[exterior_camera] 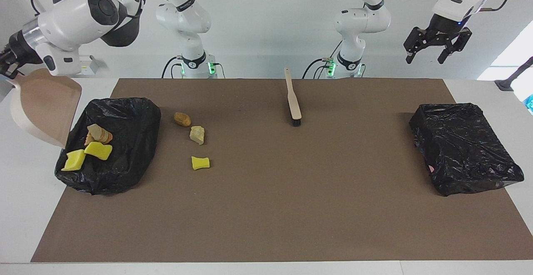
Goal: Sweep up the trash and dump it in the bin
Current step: 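Tip the dustpan over the black bag to empty the scraps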
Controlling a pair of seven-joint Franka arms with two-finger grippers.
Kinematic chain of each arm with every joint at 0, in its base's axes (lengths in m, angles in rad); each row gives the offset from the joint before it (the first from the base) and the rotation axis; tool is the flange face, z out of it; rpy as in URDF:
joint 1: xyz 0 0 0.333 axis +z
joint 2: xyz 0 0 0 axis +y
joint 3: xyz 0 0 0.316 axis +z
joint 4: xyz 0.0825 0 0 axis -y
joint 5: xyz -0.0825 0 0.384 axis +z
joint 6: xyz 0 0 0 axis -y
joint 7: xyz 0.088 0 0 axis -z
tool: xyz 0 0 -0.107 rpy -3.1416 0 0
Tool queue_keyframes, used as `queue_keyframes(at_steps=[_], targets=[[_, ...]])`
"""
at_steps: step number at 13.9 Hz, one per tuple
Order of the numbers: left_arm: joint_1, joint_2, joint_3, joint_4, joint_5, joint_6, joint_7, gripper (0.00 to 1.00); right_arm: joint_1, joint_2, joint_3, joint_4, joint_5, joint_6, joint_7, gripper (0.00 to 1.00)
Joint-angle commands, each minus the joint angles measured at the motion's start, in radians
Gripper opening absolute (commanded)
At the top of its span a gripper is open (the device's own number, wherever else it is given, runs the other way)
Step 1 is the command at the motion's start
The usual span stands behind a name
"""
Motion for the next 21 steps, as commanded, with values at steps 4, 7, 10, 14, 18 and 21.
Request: queue_keyframes(at_steps=[4, 7, 10, 14, 18, 21], targets=[[0.004, 0.001, -0.001, 0.009, 0.007, -0.018, 0.0, 1.0, -0.053, -0.004, -0.004, 0.013, 0.236, 0.007, -0.045, 0.0], [0.004, 0.001, -0.001, 0.009, 0.007, -0.018, 0.0, 1.0, -0.079, -0.007, -0.006, 0.008, 0.424, -0.011, -0.042, 0.0], [0.004, 0.001, -0.001, 0.009, 0.007, -0.018, 0.0, 1.0, -0.089, -0.013, -0.006, 0.001, 0.555, -0.042, -0.03, 0.0], [0.003, 0.001, -0.001, 0.009, 0.007, -0.018, 0.0, 1.0, -0.09, -0.038, -0.004, -0.035, 0.691, -0.062, 0.03, 0.0], [0.003, 0.001, -0.001, 0.009, 0.007, -0.018, 0.0, 1.0, -0.049, -0.062, 0.01, -0.052, 0.817, -0.178, 0.38, 0.0], [0.004, 0.001, -0.001, 0.009, 0.007, -0.018, 0.0, 1.0, 0.035, -0.067, 0.011, -0.053, 0.906, -0.22, 0.637, 0.0]])
